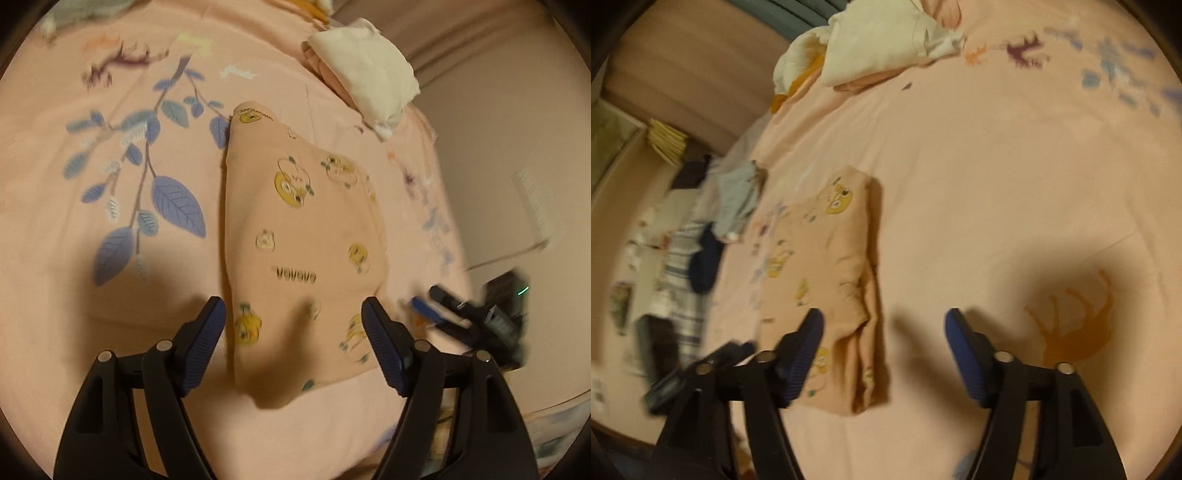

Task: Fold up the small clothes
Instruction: 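Open the right tool and pull back from the folded shirt, then grasp the end of the folded peach shirt with the right tool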

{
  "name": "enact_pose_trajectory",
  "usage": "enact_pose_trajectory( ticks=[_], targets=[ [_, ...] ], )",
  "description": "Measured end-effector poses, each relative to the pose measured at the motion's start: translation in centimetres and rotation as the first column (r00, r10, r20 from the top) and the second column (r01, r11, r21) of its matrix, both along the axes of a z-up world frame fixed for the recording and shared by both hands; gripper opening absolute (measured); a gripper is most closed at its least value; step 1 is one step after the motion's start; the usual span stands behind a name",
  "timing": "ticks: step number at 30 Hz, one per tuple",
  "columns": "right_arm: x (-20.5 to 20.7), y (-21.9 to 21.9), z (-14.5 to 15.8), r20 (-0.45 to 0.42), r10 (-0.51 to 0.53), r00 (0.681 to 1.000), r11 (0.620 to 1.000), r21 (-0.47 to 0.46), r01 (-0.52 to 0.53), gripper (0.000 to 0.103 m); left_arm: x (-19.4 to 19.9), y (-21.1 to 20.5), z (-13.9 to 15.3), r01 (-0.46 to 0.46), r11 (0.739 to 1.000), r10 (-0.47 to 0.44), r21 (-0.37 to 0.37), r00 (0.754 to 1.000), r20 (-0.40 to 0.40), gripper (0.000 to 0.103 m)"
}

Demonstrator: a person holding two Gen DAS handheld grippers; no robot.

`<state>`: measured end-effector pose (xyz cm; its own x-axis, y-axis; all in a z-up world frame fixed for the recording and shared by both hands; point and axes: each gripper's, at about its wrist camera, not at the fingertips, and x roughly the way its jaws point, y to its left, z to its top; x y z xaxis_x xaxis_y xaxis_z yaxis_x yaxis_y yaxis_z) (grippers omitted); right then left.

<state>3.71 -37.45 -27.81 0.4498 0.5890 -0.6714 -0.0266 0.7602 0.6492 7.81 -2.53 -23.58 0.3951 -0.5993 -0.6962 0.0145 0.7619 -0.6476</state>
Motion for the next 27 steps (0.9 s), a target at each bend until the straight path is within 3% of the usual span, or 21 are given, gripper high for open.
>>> enact_pose_trajectory(
  ticks=[2, 4, 7, 10, 12, 15, 19, 21, 22, 23, 24, 26, 27],
  targets=[
    [0.8, -0.1, -0.5, -0.007, -0.003, 1.0, 0.997, 0.076, 0.003, 0.072, 1.5, 0.1, -0.7, 0.07, 0.995, -0.072, -0.066, 0.997, -0.031, 0.076],
    [2.1, 1.3, -1.0, -0.007, -0.012, 1.0, 0.99, 0.138, 0.013, 0.072, 2.5, 0.2, -1.4, 0.066, 0.997, -0.069, -0.046, 0.996, -0.053, 0.076],
    [4.6, 3.6, -2.0, -0.033, 0.054, 0.998, 0.975, 0.216, -0.045, 0.072, 3.6, 0.2, -2.7, 0.042, 0.999, -0.041, 0.021, 0.996, -0.075, 0.076],
    [6.1, 4.5, -3.4, -0.074, 0.084, 0.994, 0.967, 0.246, -0.064, 0.072, 4.0, 0.3, -3.7, 0.041, 0.996, -0.047, -0.082, 0.996, -0.074, 0.079],
    [6.8, 5.0, -3.9, -0.079, 0.097, 0.992, 0.959, 0.275, -0.072, 0.072, 4.7, -0.5, -4.3, 0.089, 0.984, -0.103, -0.157, 0.992, -0.079, 0.081],
    [7.0, 5.1, -4.1, -0.07, 0.093, 0.993, 0.944, 0.322, -0.066, 0.072, 5.9, -1.5, -4.7, 0.108, 0.976, -0.122, -0.189, 0.99, -0.068, 0.082],
    [7.5, 6.6, -4.1, -0.037, 0.179, 0.983, 0.93, 0.332, -0.157, 0.072, 7.4, -1.7, -5.4, 0.087, 0.954, -0.109, -0.288, 0.992, -0.062, 0.082],
    [7.8, 7.1, -4.2, -0.02, 0.198, 0.98, 0.924, 0.338, -0.18, 0.072, 7.8, -2.0, -5.5, 0.102, 0.948, -0.124, -0.303, 0.991, -0.053, 0.081],
    [8.0, 7.3, -4.2, -0.012, 0.201, 0.979, 0.92, 0.346, -0.185, 0.072, 7.9, -2.4, -5.3, 0.119, 0.95, -0.137, -0.288, 0.99, -0.045, 0.079],
    [8.2, 7.4, -4.2, -0.005, 0.203, 0.979, 0.916, 0.354, -0.188, 0.071, 8.0, -3.0, -5.3, 0.128, 0.956, -0.143, -0.264, 0.989, -0.039, 0.069],
    [8.3, 7.5, -4.3, 0.001, 0.203, 0.979, 0.915, 0.357, -0.19, 0.066, 8.0, -3.6, -5.4, 0.13, 0.968, -0.141, -0.214, 0.989, -0.038, 0.051],
    [8.4, 7.5, -4.5, 0.0, 0.198, 0.98, 0.929, 0.318, -0.188, 0.043, 8.2, -3.9, -5.8, 0.122, 0.981, -0.13, -0.152, 0.99, -0.046, 0.036],
    [8.4, 7.6, -4.7, -0.007, 0.199, 0.98, 0.943, 0.273, -0.19, 0.032, 8.2, -3.7, -5.9, 0.122, 0.982, -0.129, -0.146, 0.991, -0.041, 0.033]
  ],
)
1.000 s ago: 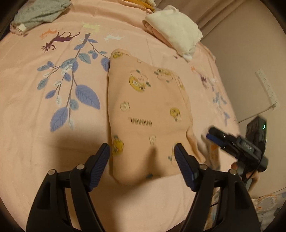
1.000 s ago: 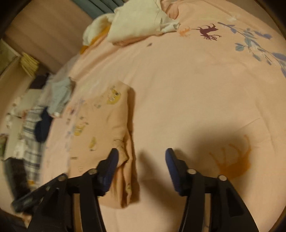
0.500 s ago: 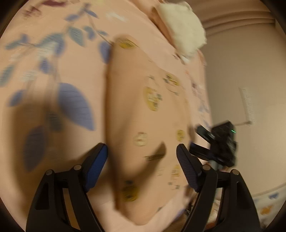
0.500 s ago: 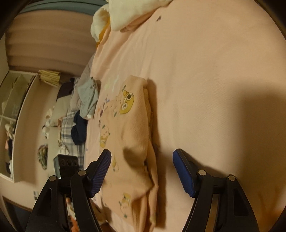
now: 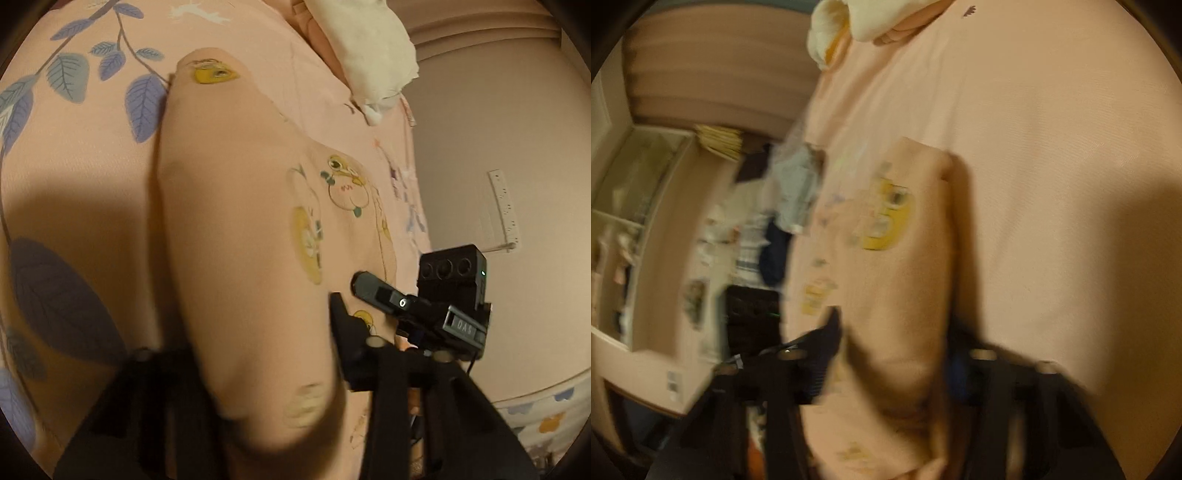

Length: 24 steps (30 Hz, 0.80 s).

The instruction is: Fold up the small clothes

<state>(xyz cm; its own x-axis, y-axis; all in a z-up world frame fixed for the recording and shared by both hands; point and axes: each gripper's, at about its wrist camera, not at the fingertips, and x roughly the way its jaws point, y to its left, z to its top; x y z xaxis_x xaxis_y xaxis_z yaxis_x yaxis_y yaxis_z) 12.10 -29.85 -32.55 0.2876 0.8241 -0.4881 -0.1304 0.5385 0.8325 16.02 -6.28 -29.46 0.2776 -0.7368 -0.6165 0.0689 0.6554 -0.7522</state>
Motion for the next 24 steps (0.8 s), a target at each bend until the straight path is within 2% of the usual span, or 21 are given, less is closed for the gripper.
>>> enact_pose_trajectory(
  ticks=[3, 6, 9, 12, 16, 20, 24],
  targets=[
    [-0.4, -0.4, -0.1, 0.032, -0.014, 0.999, 1.0, -0.002, 0.015, 0.029, -0.2, 0.0, 0.2, 0.0, 1.0, -0.001, 0.03, 1.0, 0.016, 0.028],
    [-0.6, 0.0, 0.4, 0.059, -0.011, 0.998, 0.998, -0.061, 0.014, 0.028, -0.4, -1.1, 1.2, -0.002, 0.993, -0.002, 0.119, 0.999, 0.036, 0.026],
    [-0.8, 0.4, 1.2, 0.083, -0.008, 0.997, 0.994, -0.105, 0.017, 0.027, -1.1, -1.6, 2.4, 0.001, 0.98, -0.02, 0.197, 0.996, 0.09, 0.023],
    [-1.2, 0.5, 2.0, 0.106, -0.025, 0.994, 0.992, -0.123, 0.038, 0.025, -1.8, -1.3, 3.5, -0.013, 0.975, -0.014, 0.222, 0.993, 0.117, 0.02],
    [-1.8, 1.7, 4.8, 0.17, 0.009, 0.985, 0.99, -0.141, 0.015, 0.024, -2.9, 0.3, 6.4, -0.036, 0.977, -0.002, 0.208, 0.984, 0.18, 0.02],
    [-2.2, 3.8, 9.4, 0.254, 0.05, 0.966, 0.991, -0.132, -0.017, 0.024, -3.9, 3.2, 10.7, -0.073, 0.981, 0.029, 0.182, 0.972, 0.233, 0.021],
    [-2.1, 7.0, 13.0, 0.308, 0.099, 0.946, 0.99, -0.123, -0.064, 0.024, -5.3, 5.8, 15.0, -0.121, 0.963, 0.043, 0.242, 0.953, 0.301, 0.021]
  ],
)
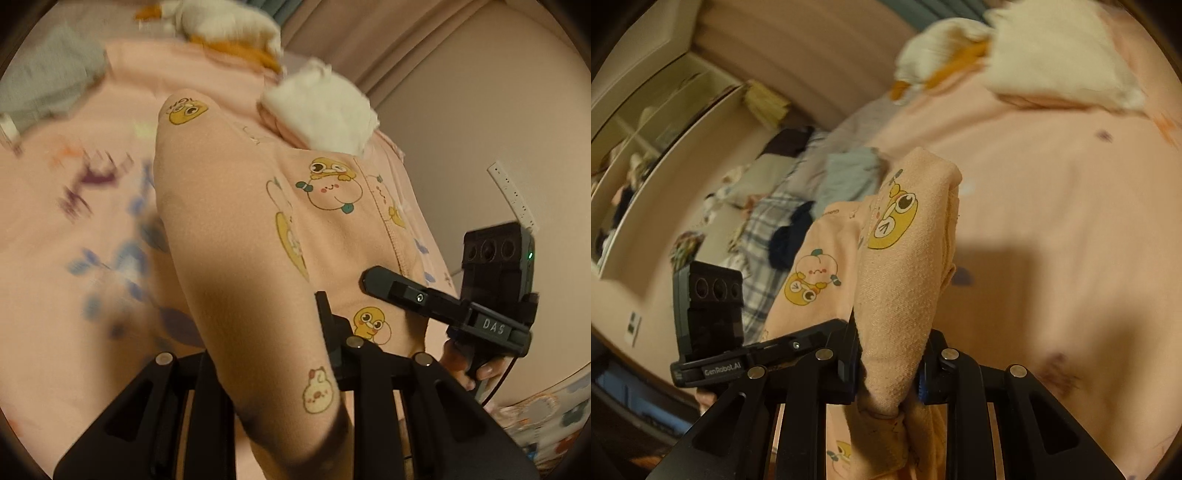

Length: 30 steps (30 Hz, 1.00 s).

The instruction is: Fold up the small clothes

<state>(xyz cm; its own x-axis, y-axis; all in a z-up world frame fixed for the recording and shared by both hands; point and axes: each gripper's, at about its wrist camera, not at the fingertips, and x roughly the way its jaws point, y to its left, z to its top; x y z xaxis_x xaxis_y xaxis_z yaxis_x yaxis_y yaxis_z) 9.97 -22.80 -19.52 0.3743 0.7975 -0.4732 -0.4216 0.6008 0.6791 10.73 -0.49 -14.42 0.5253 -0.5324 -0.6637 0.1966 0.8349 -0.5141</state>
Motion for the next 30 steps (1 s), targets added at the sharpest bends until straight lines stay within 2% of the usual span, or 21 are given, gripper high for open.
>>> enact_pose_trajectory(
  ticks=[3, 5, 13, 17, 30],
  targets=[
    [0.2, 2.6, 1.9, 0.026, 0.042, 0.999, 0.999, -0.002, -0.041, 0.024, -1.1, 1.6, 2.4, -0.038, 0.997, 0.036, 0.068, 0.999, 0.037, 0.021],
    [0.3, 4.9, 3.1, 0.032, 0.074, 0.997, 0.997, -0.018, -0.073, 0.024, -1.9, 3.4, 3.5, -0.07, 0.994, 0.065, 0.083, 0.996, 0.053, 0.021],
    [-0.2, 11.3, 4.2, 0.068, 0.171, 0.983, 0.984, -0.058, -0.167, 0.024, -3.9, 9.1, 3.7, -0.172, 0.977, 0.164, 0.128, 0.984, 0.077, 0.021],
    [-0.2, 12.3, 4.2, 0.059, 0.181, 0.982, 0.983, -0.049, -0.178, 0.024, -3.8, 9.7, 3.6, -0.18, 0.978, 0.174, 0.103, 0.982, 0.069, 0.021],
    [-0.9, 12.4, 5.0, 0.074, 0.17, 0.983, 0.984, -0.075, -0.164, 0.024, -4.9, 8.7, 4.6, -0.171, 0.974, 0.157, 0.147, 0.982, 0.101, 0.021]
  ],
)
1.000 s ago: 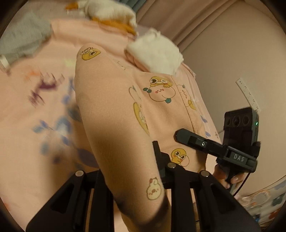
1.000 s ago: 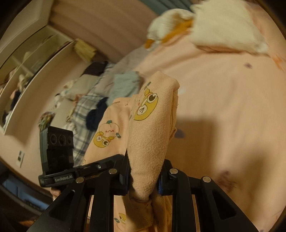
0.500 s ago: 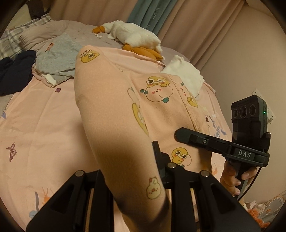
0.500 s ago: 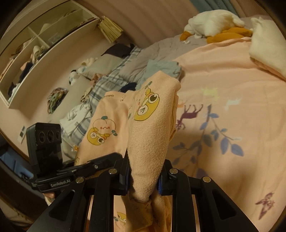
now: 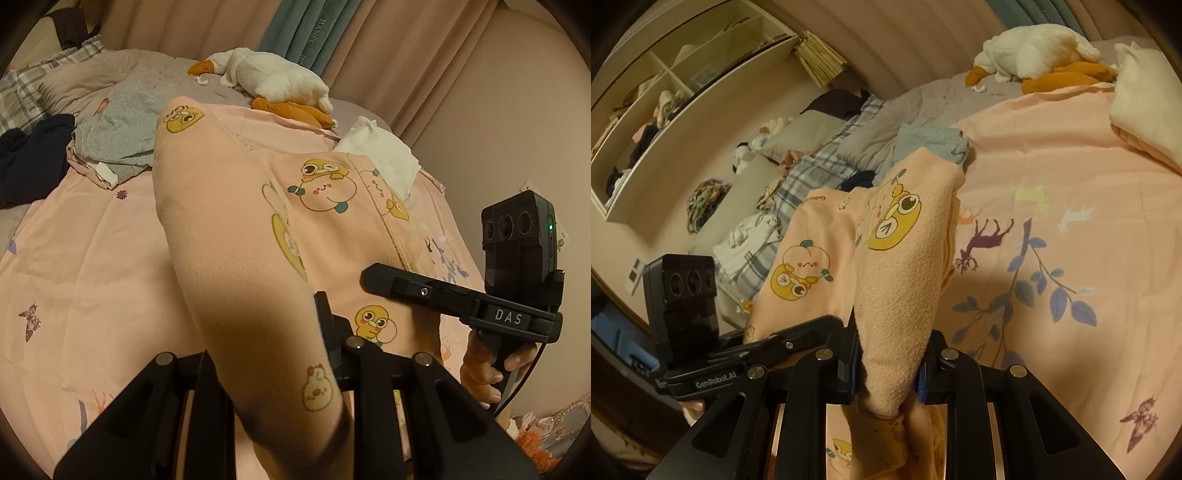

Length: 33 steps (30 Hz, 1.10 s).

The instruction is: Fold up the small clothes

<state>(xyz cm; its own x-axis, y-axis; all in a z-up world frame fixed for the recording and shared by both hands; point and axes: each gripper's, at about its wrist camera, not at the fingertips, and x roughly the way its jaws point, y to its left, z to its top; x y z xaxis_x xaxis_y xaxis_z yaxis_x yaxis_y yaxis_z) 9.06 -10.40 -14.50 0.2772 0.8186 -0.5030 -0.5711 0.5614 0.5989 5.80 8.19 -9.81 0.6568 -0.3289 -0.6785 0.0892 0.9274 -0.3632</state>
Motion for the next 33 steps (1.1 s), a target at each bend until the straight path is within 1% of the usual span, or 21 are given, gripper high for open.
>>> enact_pose_trajectory(
  ticks=[17, 21, 23, 26, 33],
  targets=[
    [-1.1, -1.1, 1.1, 0.048, -0.018, 0.999, 1.0, -0.013, 0.018, 0.024, -0.9, -1.1, 1.4, 0.016, 0.999, -0.017, 0.036, 1.0, 0.02, 0.021],
    [-1.0, -1.0, 1.1, 0.068, -0.02, 0.998, 0.999, -0.034, 0.022, 0.024, -0.8, -1.1, 1.2, 0.016, 0.999, -0.017, 0.044, 1.0, 0.019, 0.021],
    [-1.1, -0.8, 1.1, 0.078, -0.02, 0.997, 0.999, -0.049, 0.024, 0.024, -0.8, -1.1, 1.2, 0.019, 0.998, -0.021, 0.063, 1.0, 0.02, 0.021],
    [-1.0, -0.5, 1.0, 0.08, -0.019, 0.997, 0.998, -0.062, 0.024, 0.024, -0.8, -1.1, 1.3, 0.014, 0.997, -0.016, 0.078, 1.0, 0.021, 0.021],
    [-1.1, -0.5, 1.1, 0.081, -0.019, 0.997, 0.998, -0.058, 0.024, 0.024, -0.9, -1.2, 1.5, 0.009, 0.995, -0.011, 0.095, 1.0, 0.022, 0.021]
  ],
)
